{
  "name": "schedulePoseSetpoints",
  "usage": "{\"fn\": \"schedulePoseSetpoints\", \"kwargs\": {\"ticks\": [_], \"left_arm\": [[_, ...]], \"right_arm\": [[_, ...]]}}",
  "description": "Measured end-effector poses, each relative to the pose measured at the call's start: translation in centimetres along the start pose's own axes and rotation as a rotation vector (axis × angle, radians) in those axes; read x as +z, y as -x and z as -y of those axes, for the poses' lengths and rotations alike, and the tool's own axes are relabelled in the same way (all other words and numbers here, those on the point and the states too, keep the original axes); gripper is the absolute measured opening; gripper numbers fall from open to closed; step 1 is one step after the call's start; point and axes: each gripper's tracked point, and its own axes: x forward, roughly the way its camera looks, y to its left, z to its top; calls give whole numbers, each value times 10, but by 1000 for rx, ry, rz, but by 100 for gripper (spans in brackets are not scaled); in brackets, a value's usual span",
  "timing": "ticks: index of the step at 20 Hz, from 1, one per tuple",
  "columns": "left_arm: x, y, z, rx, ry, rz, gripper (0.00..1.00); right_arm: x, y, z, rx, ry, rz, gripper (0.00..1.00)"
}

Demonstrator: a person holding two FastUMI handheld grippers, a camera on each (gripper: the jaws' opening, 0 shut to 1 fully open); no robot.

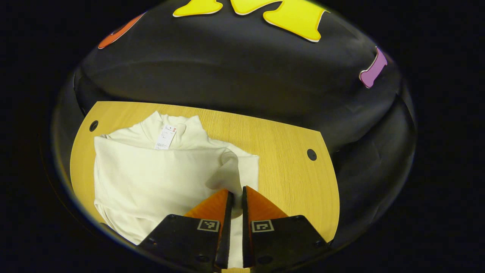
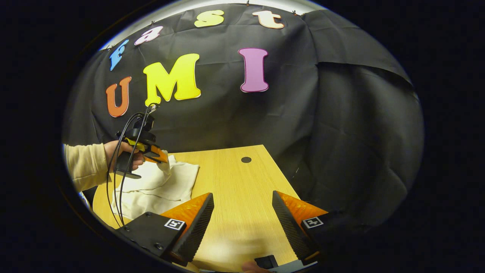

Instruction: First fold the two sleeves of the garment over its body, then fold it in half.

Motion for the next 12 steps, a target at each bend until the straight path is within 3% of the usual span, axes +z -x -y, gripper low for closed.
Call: {"fn": "schedulePoseSetpoints", "kwargs": {"ticks": [5, 7, 9, 11, 12], "left_arm": [[-28, -15, 5, 2, 24, -70, 20], [-40, -16, 10, 0, 18, -94, 27], [-43, -13, 19, -11, 19, -80, 36], [-45, -8, 24, -23, 5, -68, 54], [-45, -4, 23, -22, -1, -58, 68]], "right_arm": [[-1, 6, 7, -13, 8, 4, 96], [-3, 8, 11, -21, 11, 0, 96], [-4, 12, 11, -23, 9, -5, 96], [-5, 13, 11, -22, 13, -7, 96], [-5, 15, 10, -21, 16, -9, 96]]}}
